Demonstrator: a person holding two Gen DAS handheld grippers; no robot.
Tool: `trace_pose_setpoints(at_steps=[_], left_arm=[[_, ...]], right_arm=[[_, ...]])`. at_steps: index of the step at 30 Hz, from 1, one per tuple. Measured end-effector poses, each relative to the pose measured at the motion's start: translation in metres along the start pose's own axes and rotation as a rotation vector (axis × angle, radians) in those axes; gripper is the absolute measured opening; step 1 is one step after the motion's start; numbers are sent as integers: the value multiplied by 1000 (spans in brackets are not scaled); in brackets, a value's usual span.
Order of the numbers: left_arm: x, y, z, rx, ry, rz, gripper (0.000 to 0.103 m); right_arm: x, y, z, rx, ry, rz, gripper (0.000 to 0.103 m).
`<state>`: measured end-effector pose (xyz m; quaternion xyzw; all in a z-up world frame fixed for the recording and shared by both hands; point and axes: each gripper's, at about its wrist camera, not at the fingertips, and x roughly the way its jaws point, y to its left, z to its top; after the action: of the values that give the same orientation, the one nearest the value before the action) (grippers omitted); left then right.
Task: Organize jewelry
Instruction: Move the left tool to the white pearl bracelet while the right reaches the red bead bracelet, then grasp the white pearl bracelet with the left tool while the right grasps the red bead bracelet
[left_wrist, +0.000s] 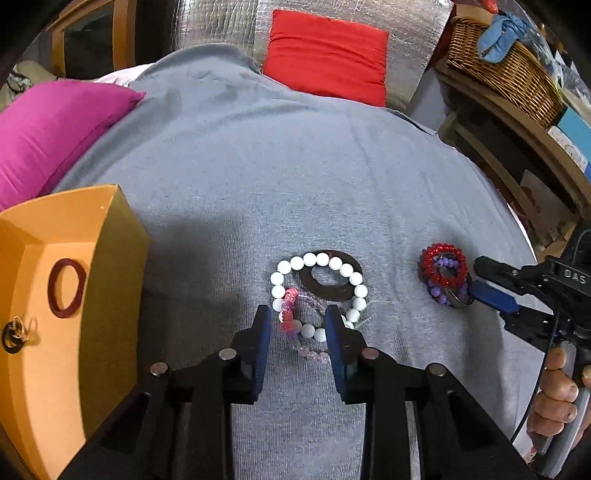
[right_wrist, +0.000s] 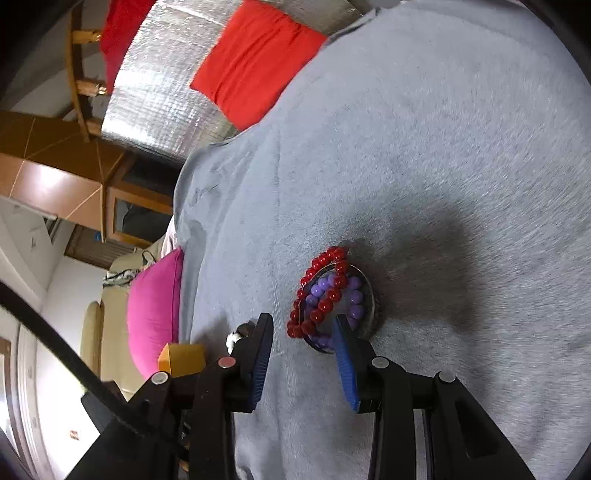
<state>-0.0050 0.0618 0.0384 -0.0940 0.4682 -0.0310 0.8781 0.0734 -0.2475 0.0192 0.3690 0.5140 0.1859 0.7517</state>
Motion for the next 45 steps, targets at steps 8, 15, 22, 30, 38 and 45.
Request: trace_pose_setpoints(at_steps=[8, 15, 22, 30, 38, 45], left_arm=[[16, -9, -4, 67, 23, -17, 16], [8, -26, -11, 166, 26, -60, 8], [-4, -37, -25, 235, 69, -140, 8], [-20, -49, -36, 276, 67, -188, 8], [-10, -51, -36, 281, 83, -149, 8], [-11, -39, -32, 249, 84, -136, 8]], right_arm=[[12, 2, -1, 16, -59, -129, 8], [-3, 1, 4, -20, -102, -92, 3], [-38, -9, 9, -22, -132, -60, 3], [-56, -27, 19, -7, -100, -20, 8], [-16, -8, 18, -34, -26, 4, 10], [6, 1, 34, -95, -78, -138, 35]])
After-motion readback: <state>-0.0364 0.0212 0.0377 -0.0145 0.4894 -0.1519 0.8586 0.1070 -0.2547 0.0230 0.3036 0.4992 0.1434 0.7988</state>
